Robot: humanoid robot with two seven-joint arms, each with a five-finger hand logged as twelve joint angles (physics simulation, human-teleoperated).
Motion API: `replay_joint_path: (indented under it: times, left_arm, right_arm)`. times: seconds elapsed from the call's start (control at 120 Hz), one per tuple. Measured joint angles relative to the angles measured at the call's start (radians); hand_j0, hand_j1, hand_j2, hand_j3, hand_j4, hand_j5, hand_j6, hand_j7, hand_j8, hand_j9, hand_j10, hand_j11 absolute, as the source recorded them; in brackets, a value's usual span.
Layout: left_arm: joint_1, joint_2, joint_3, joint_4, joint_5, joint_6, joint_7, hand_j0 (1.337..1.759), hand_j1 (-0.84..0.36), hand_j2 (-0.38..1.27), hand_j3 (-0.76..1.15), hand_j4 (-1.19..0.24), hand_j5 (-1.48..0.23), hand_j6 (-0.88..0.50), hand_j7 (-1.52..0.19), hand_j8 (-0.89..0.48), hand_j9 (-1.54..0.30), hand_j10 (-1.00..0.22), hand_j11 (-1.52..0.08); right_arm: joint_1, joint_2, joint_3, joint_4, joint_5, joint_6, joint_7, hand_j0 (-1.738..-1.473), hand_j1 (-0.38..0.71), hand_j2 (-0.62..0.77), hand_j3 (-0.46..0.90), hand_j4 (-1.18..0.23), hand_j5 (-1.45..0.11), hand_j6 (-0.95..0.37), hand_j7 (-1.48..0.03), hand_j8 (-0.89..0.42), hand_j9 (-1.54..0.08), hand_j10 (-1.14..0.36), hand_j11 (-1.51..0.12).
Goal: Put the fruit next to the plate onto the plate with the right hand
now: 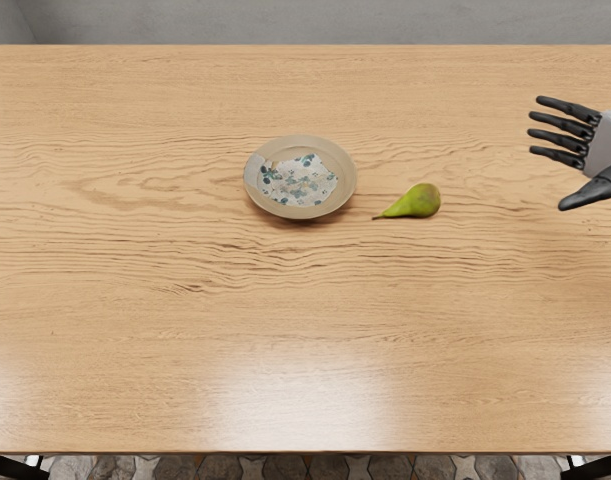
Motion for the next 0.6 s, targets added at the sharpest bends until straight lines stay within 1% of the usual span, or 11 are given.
replay_joint_path:
  times: [0.092,0.167,0.2,0.225,0.267,0.317,0.367,0.442,0.475,0.533,0.6]
  left_arm:
    - [0.0,0.0,0.0,0.0,0.0,0.0,0.0,1.658,0.32,0.0,0.0,-0.02,-0.03,-0.02,-0.03,-0.02,-0.03,-0.02,-0.03]
    - [0.001,0.0,0.0,0.0,0.0,0.0,0.0,1.658,0.32,0.0,0.0,-0.02,-0.03,-0.02,-0.03,-0.02,-0.03,-0.02,-0.03]
    - [0.0,0.0,0.0,0.0,0.0,0.0,0.0,1.658,0.32,0.0,0.0,-0.02,-0.03,-0.02,-0.03,-0.02,-0.03,-0.02,-0.03]
    - [0.0,0.0,0.0,0.0,0.0,0.0,0.0,1.658,0.32,0.0,0.0,-0.02,-0.03,-0.02,-0.03,-0.02,-0.03,-0.02,-0.03]
    - [0.0,0.0,0.0,0.0,0.0,0.0,0.0,1.658,0.32,0.0,0.0,-0.02,-0.03,-0.02,-0.03,-0.02,-0.03,-0.02,-0.03]
    - [0.0,0.0,0.0,0.0,0.0,0.0,0.0,1.658,0.32,0.0,0.0,-0.02,-0.03,-0.02,-0.03,-0.02,-0.03,-0.02,-0.03]
    - [0.0,0.0,0.0,0.0,0.0,0.0,0.0,1.658,0.32,0.0,0.0,-0.02,-0.03,-0.02,-0.03,-0.02,-0.03,-0.02,-0.03]
    - [0.0,0.0,0.0,0.0,0.0,0.0,0.0,1.658,0.32,0.0,0.0,-0.02,-0.03,-0.02,-0.03,-0.02,-0.03,-0.02,-0.03]
    - [0.0,0.0,0.0,0.0,0.0,0.0,0.0,1.658,0.32,0.0,0.0,-0.02,-0.03,-0.02,-0.03,-0.02,-0.03,-0.02,-0.03]
    - [0.0,0.0,0.0,0.0,0.0,0.0,0.0,1.658,0.32,0.0,0.0,-0.02,-0.03,-0.02,-0.03,-0.02,-0.03,-0.02,-0.03]
    - [0.0,0.0,0.0,0.0,0.0,0.0,0.0,1.658,0.32,0.0,0.0,-0.02,-0.03,-0.02,-0.03,-0.02,-0.03,-0.02,-0.03]
  right_arm:
    - [-0.001,-0.001,0.0,-0.002,0.007,0.001,0.001,-1.658,-0.35,0.0,0.0,0.0,-0.01,0.0,-0.01,0.0,-0.01,0.0,-0.01]
    - [0.011,0.037,0.001,-0.002,0.031,0.002,-0.002,-1.658,-0.35,0.0,0.0,0.0,0.0,0.0,0.0,0.0,0.0,0.0,0.0]
    - [0.026,0.064,-0.002,-0.002,0.032,0.002,-0.01,-1.658,-0.35,0.0,0.0,0.0,0.0,0.0,0.0,0.0,0.0,0.0,0.0]
    - [0.037,0.085,-0.004,-0.001,0.032,0.002,-0.028,-1.658,-0.35,0.0,0.0,0.0,0.0,0.0,0.0,0.0,0.0,0.0,0.0]
    - [0.061,0.119,-0.005,0.004,0.031,0.002,-0.084,-1.658,-0.35,0.0,0.0,0.0,0.0,0.0,0.0,0.0,0.0,0.0,0.0]
    - [0.094,0.15,-0.007,0.035,0.031,0.002,-0.165,-1.658,-0.35,0.0,0.0,0.0,0.0,0.0,0.0,0.0,0.0,0.0,0.0]
    - [0.129,0.169,-0.008,0.102,0.025,-0.009,-0.264,-1.658,-0.35,0.0,0.0,0.0,0.0,0.0,0.0,0.0,0.0,0.0,0.0]
    - [0.188,0.207,-0.01,0.199,-0.029,-0.112,-0.429,-1.658,-0.35,0.0,0.0,0.0,0.0,0.0,0.0,0.0,0.0,0.0,0.0]
    - [0.217,0.226,-0.01,0.23,-0.056,-0.164,-0.49,-1.658,-0.35,0.0,0.0,0.0,0.0,0.0,0.0,0.0,0.0,0.0,0.0]
    - [0.262,0.246,-0.011,0.284,-0.106,-0.262,-0.56,-1.658,-0.35,0.0,0.0,0.0,0.0,0.0,0.0,0.0,0.0,0.0,0.0]
    - [0.303,0.278,-0.011,0.323,-0.201,-0.374,-0.604,-1.658,-0.35,0.0,0.0,0.0,0.0,0.0,0.0,0.0,0.0,0.0,0.0]
